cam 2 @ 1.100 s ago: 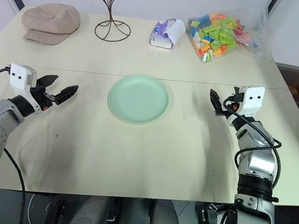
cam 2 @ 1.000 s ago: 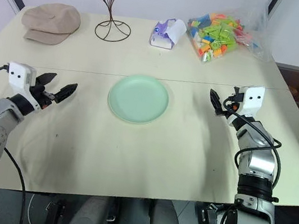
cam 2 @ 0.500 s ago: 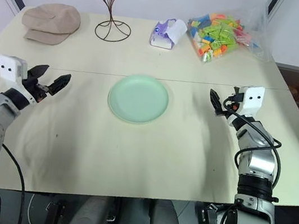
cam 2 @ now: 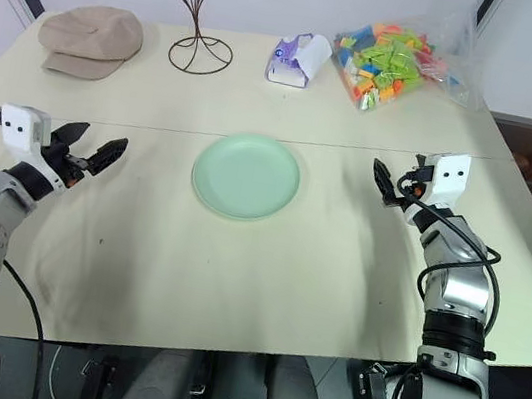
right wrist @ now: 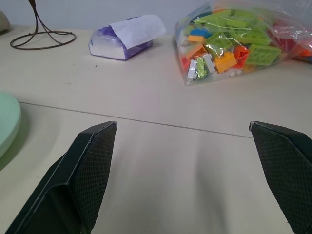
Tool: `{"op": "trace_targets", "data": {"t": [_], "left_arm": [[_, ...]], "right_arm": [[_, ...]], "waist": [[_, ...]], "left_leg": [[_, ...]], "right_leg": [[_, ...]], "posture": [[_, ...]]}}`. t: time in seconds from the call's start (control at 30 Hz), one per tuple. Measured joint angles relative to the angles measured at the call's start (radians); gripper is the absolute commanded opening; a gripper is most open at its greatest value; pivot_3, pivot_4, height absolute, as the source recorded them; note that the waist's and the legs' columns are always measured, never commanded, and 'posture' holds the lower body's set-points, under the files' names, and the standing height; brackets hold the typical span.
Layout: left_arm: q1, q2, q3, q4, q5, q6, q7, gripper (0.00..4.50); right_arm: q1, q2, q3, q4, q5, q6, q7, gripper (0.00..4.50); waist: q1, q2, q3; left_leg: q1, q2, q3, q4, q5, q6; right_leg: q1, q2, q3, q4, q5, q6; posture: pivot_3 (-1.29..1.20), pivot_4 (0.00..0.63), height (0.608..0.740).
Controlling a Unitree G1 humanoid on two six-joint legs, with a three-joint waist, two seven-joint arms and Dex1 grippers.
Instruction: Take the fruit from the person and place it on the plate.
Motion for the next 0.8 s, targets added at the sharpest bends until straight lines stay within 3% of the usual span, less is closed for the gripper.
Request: {"op": "trace_targets", "data": {"t": [0.8], "left_arm": [[-0.001, 0.0, -0.006, 0.0, 0.003, -0.001, -0.007, 4.5]], "right_arm": [[-0.002, 0.0, 0.0, 0.01, 0.0, -0.002, 0.0, 4.45]], "waist": [[0.0, 0.0, 0.0]], "left_leg": [[0.0, 0.0, 0.0, 0.0, 0.0, 0.0]], "right_leg": [[0.0, 0.0, 0.0, 0.0, 0.0, 0.0]], "posture": [[0.0, 0.15, 0.74]]}}
